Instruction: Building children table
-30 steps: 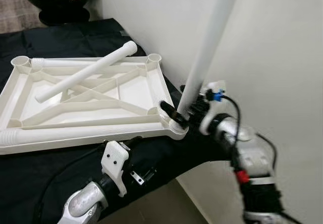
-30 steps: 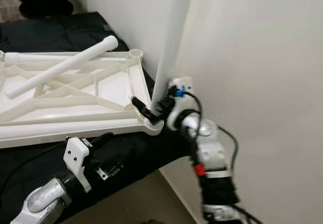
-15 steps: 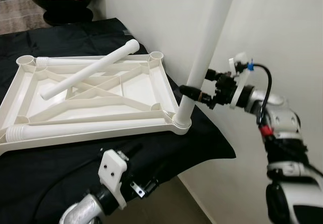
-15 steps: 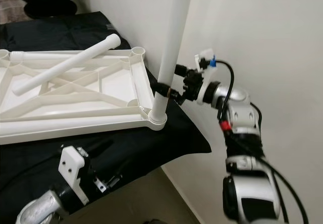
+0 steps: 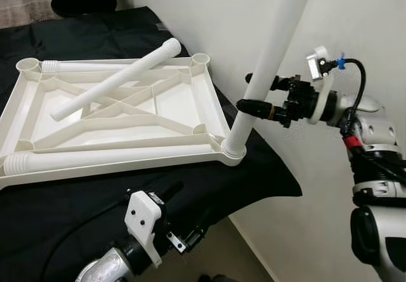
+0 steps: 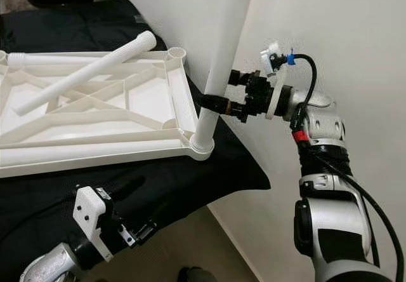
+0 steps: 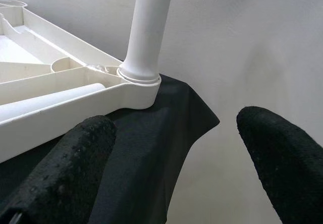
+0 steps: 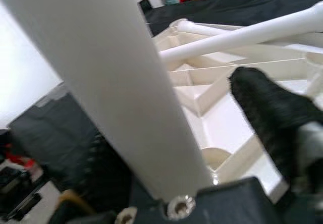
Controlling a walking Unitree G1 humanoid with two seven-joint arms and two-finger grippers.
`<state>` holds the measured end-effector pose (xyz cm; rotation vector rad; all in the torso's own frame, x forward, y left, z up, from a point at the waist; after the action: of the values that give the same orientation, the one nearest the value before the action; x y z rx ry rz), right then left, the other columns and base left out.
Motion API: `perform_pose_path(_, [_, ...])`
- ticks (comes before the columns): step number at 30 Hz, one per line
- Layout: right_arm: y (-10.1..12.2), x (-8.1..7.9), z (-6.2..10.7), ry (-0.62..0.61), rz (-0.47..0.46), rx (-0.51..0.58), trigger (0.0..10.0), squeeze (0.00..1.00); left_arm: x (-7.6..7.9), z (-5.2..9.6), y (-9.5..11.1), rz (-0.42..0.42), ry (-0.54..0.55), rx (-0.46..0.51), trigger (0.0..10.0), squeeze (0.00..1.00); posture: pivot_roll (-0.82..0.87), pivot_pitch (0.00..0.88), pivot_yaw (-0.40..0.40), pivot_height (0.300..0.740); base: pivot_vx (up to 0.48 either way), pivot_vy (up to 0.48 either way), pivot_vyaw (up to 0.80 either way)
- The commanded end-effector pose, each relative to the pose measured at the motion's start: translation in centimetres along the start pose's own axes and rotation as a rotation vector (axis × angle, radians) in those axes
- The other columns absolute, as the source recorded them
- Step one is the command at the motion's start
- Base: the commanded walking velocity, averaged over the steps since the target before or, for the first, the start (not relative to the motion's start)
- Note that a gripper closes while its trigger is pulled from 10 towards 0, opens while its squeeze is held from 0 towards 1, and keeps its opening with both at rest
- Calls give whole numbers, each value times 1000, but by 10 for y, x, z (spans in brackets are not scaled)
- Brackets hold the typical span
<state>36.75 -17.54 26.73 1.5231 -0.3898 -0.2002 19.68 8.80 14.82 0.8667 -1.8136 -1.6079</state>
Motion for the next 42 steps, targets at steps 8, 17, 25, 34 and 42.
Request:
perform_pose_path(8, [7,6,7,-41,17,79,0,0,2,-1,-1,13,-10,-15,10000,0,70,185,-124,740,0,0,0])
perform_pose_path(17, [8,0,17,-123,90,2,0,0,1,-2,0,11,-6,-13,10000,0,41,195,-137,740,0,0,0])
perform_pose_path(25, [-89,-26,55,-1230,-143,-267,0,0,-1,1,-1,12,0,-13,10000,0,18,189,-179,740,0,0,0])
perform_pose_path(34, [-112,-93,-45,-898,-196,-233,0,0,-6,-8,-10,11,-15,-20,10000,0,9,108,-158,740,0,0,0])
perform_pose_path(42, [-98,-94,-67,-703,-229,-186,10000,16,-14,-14,-13,-8,6,-8,10000,0,-7,81,-156,740,0,0,0])
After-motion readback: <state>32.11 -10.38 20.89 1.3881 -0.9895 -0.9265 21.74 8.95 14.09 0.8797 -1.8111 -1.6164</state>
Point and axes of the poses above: a point about 5 cm out from each wrist's last joint towards the gripper, its own z axis pointing back from the gripper into the wrist, its own y axis along the axis of the wrist's last joint, x = y × z, the point moved 3 cm from there along -z, pointing out of the wrist towards the gripper, and after that the axes turned 3 degrees about -z, right-handed, at the moved point
